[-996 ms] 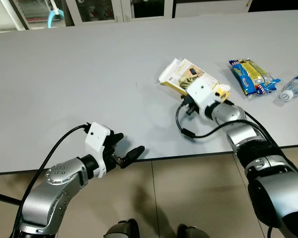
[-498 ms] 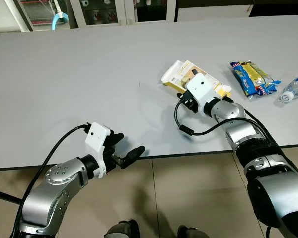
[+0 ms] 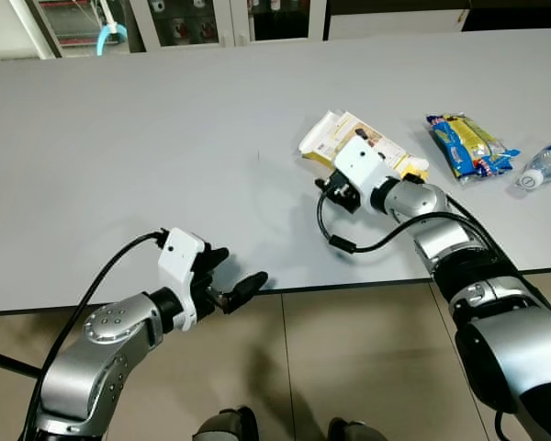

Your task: Picking trash to rubbish bin

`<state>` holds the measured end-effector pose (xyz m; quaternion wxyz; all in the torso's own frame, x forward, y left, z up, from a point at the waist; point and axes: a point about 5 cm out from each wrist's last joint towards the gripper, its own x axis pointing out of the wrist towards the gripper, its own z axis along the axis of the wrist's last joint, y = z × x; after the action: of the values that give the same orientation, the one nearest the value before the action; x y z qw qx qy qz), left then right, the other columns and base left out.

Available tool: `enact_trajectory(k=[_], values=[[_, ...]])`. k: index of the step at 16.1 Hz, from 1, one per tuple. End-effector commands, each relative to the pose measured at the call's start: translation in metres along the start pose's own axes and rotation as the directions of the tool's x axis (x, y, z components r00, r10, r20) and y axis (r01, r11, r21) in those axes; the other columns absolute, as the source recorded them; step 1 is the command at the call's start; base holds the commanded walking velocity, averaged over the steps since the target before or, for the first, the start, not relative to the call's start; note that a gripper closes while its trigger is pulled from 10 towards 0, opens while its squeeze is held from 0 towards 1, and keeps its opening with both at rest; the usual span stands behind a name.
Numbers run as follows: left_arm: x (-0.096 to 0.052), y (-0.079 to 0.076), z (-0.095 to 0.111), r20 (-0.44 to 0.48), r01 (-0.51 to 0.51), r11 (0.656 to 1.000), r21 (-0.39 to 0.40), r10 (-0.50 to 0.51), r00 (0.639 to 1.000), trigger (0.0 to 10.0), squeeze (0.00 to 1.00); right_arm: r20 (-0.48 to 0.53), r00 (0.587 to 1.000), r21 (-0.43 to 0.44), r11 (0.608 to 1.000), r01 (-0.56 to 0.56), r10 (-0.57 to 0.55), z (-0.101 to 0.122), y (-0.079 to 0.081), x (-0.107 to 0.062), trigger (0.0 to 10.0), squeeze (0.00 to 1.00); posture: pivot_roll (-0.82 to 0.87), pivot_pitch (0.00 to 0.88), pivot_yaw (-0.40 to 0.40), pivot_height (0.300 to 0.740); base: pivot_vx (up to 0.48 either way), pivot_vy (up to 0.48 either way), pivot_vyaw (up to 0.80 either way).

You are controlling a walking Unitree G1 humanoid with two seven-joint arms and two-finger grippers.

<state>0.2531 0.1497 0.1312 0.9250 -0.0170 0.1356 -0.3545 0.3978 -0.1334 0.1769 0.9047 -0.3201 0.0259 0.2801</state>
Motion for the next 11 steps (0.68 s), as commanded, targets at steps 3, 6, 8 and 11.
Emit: enact_trajectory(k=[3, 6, 8, 11], values=[[-0.002, -0.002, 0.000, -0.016, 0.015, 1.000, 0.016, -0.015, 1.000, 10.0, 0.00, 0.031, 0.999, -0.030, 0.999, -0.018, 0.019, 0.014, 0.000, 0.006, 10.0, 1.00, 0.01, 0.141, 0.071, 0.740, 0.000, 0.000, 0.00], [-0.003, -0.002, 0.000, -0.018, 0.016, 1.000, 0.022, -0.016, 1.000, 10.0, 0.00, 0.053, 0.999, -0.052, 0.999, -0.008, 0.011, 0.026, 0.003, 0.013, 10.0, 1.00, 0.02, 0.140, 0.073, 0.740, 0.000, 0.000, 0.00], [-0.004, -0.002, 0.000, -0.020, 0.016, 1.000, 0.024, -0.016, 1.000, 10.0, 0.00, 0.053, 0.998, -0.077, 0.997, -0.032, 0.036, 0.030, 0.009, 0.016, 10.0, 1.00, 0.03, 0.141, 0.076, 0.740, 0.000, 0.000, 0.00], [-0.005, -0.002, 0.000, -0.024, 0.014, 1.000, 0.025, -0.014, 1.000, 10.0, 0.00, 0.045, 0.999, -0.053, 0.999, 0.013, -0.010, 0.029, 0.009, 0.019, 10.0, 0.53, 0.03, 0.142, 0.076, 0.740, 0.000, 0.000, 0.00]])
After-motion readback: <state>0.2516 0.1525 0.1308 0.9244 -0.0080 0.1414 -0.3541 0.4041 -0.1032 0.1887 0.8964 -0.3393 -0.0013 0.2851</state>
